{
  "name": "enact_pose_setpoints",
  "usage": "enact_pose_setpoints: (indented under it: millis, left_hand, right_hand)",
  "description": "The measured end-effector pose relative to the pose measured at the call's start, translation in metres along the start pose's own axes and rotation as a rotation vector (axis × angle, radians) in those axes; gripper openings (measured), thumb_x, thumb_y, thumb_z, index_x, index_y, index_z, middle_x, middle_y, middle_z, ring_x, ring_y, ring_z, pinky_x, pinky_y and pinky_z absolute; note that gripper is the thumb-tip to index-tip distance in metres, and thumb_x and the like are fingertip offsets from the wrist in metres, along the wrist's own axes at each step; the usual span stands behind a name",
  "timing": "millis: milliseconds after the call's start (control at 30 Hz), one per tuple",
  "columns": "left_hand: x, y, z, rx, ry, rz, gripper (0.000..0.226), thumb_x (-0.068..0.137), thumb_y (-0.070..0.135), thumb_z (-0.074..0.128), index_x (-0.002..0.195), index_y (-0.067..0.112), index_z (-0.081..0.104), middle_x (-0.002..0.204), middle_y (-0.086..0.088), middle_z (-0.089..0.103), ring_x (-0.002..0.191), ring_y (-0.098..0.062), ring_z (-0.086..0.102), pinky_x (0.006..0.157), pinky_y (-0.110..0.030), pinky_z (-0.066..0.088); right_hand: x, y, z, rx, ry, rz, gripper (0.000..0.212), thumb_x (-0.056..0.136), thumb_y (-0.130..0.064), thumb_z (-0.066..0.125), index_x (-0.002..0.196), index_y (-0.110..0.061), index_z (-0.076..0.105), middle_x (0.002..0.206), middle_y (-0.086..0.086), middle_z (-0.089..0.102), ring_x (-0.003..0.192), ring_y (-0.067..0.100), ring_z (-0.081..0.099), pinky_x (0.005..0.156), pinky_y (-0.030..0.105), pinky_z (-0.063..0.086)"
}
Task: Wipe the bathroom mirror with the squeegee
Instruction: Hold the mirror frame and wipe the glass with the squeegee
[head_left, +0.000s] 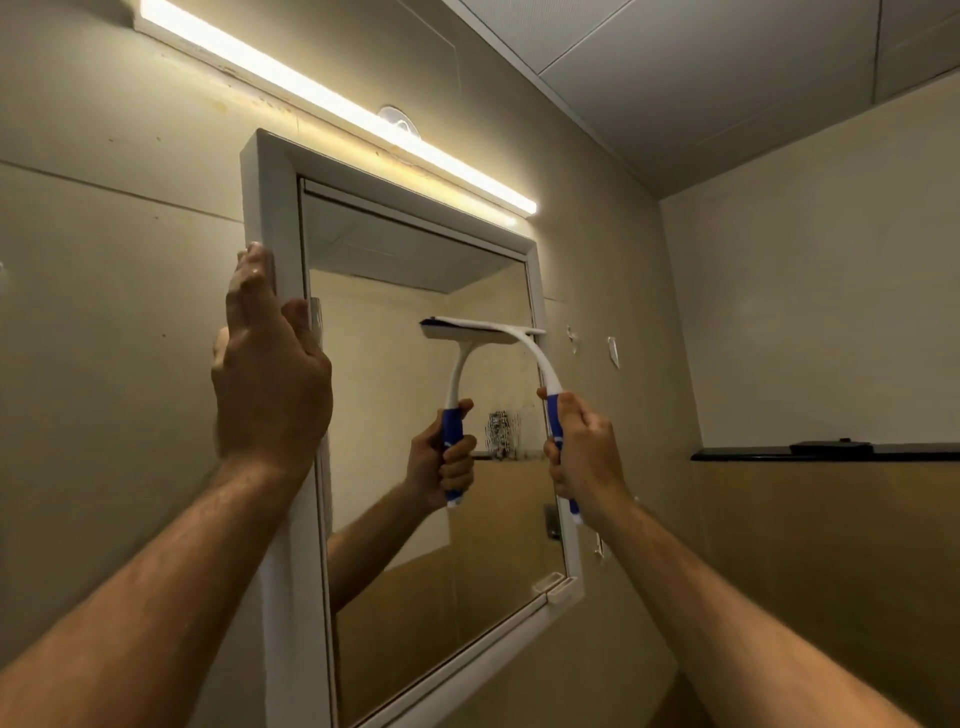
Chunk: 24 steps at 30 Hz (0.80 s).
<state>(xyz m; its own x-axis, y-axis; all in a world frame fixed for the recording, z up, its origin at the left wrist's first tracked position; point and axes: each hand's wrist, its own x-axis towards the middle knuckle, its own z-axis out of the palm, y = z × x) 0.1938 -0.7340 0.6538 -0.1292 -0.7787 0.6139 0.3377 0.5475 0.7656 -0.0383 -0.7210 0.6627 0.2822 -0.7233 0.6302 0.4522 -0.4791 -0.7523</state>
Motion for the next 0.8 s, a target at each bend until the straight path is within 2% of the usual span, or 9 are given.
enact_pose_setpoints:
  millis: [33, 67, 133, 267, 333, 433, 600, 700, 800]
  left_hand:
    - [0.001, -0.001, -0.001, -0.040, -0.008, -0.018, 0.046, 0.099, 0.048, 0.017, 0.122, 0.022, 0.047, 0.058, 0.003, 0.033, 0.040, -0.009, 0.026, 0.039, -0.021, 0.023]
    - [0.000, 0.001, 0.005, -0.014, 0.053, -0.009, 0.046, 0.099, 0.048, 0.017, 0.123, 0.023, 0.047, 0.057, 0.004, 0.033, 0.039, -0.008, 0.026, 0.039, -0.020, 0.022]
    - [0.005, 0.009, 0.010, -0.026, 0.004, -0.051, 0.044, 0.099, 0.049, 0.020, 0.119, 0.021, 0.047, 0.056, 0.003, 0.031, 0.039, -0.009, 0.025, 0.038, -0.021, 0.022]
    - [-0.003, -0.013, -0.001, -0.101, -0.120, -0.129, 0.039, 0.095, 0.052, 0.029, 0.093, 0.016, 0.044, 0.054, 0.003, 0.028, 0.038, -0.009, 0.016, 0.036, -0.020, 0.018]
    - [-0.010, -0.028, -0.007, -0.134, -0.175, -0.180, 0.038, 0.094, 0.053, 0.036, 0.087, 0.016, 0.041, 0.055, 0.002, 0.030, 0.039, -0.010, 0.018, 0.037, -0.020, 0.018]
    - [-0.013, -0.032, -0.015, -0.108, -0.206, -0.207, 0.038, 0.094, 0.051, 0.040, 0.086, 0.014, 0.041, 0.055, 0.001, 0.030, 0.040, -0.011, 0.020, 0.037, -0.021, 0.020]
    - [0.007, 0.006, -0.007, -0.048, -0.107, -0.103, 0.040, 0.096, 0.052, 0.031, 0.086, 0.014, 0.040, 0.054, 0.002, 0.030, 0.038, -0.010, 0.019, 0.035, -0.019, 0.016]
    - [0.014, 0.012, -0.005, -0.086, -0.183, -0.112, 0.038, 0.095, 0.053, 0.034, 0.085, 0.017, 0.038, 0.052, 0.004, 0.028, 0.036, -0.008, 0.015, 0.035, -0.017, 0.011]
    - [0.006, -0.006, -0.009, -0.158, -0.249, -0.162, 0.038, 0.094, 0.054, 0.035, 0.083, 0.017, 0.036, 0.050, 0.005, 0.023, 0.036, -0.009, 0.015, 0.035, -0.017, 0.012]
  right_hand:
    - [0.004, -0.005, 0.003, -0.003, 0.005, -0.017, 0.029, 0.103, -0.045, 0.032, 0.102, -0.035, 0.060, 0.061, 0.001, 0.046, 0.043, 0.008, 0.038, 0.037, 0.021, 0.033]
    - [0.008, -0.008, 0.006, -0.010, 0.010, -0.028, 0.030, 0.103, -0.045, 0.032, 0.104, -0.033, 0.060, 0.061, 0.001, 0.045, 0.044, 0.008, 0.037, 0.038, 0.021, 0.033]
    - [0.014, -0.008, 0.011, -0.049, 0.007, -0.037, 0.034, 0.104, -0.044, 0.029, 0.106, -0.028, 0.059, 0.060, 0.000, 0.043, 0.044, 0.008, 0.037, 0.038, 0.021, 0.033]
    - [0.005, 0.025, 0.005, -0.146, -0.003, -0.015, 0.044, 0.102, -0.049, 0.027, 0.084, -0.020, 0.054, 0.060, 0.000, 0.043, 0.046, 0.011, 0.037, 0.045, 0.026, 0.033]
    - [-0.004, 0.043, -0.003, -0.201, 0.001, -0.020, 0.044, 0.102, -0.049, 0.027, 0.077, -0.021, 0.051, 0.061, 0.002, 0.044, 0.049, 0.014, 0.039, 0.048, 0.029, 0.034]
    - [-0.010, 0.044, -0.013, -0.277, 0.010, -0.028, 0.044, 0.103, -0.047, 0.027, 0.079, -0.020, 0.052, 0.064, 0.005, 0.045, 0.051, 0.016, 0.041, 0.049, 0.028, 0.035]
    - [0.012, 0.001, -0.008, -0.262, -0.028, -0.074, 0.046, 0.102, -0.048, 0.026, 0.078, -0.019, 0.052, 0.060, 0.000, 0.045, 0.048, 0.013, 0.039, 0.047, 0.027, 0.034]
    - [0.019, -0.004, 0.001, -0.209, -0.058, -0.049, 0.046, 0.102, -0.049, 0.025, 0.076, -0.020, 0.049, 0.058, -0.001, 0.041, 0.044, 0.012, 0.035, 0.045, 0.026, 0.032]
    - [0.011, 0.020, 0.002, -0.191, -0.061, -0.049, 0.047, 0.102, -0.049, 0.025, 0.073, -0.020, 0.047, 0.057, 0.000, 0.041, 0.046, 0.013, 0.036, 0.046, 0.028, 0.031]
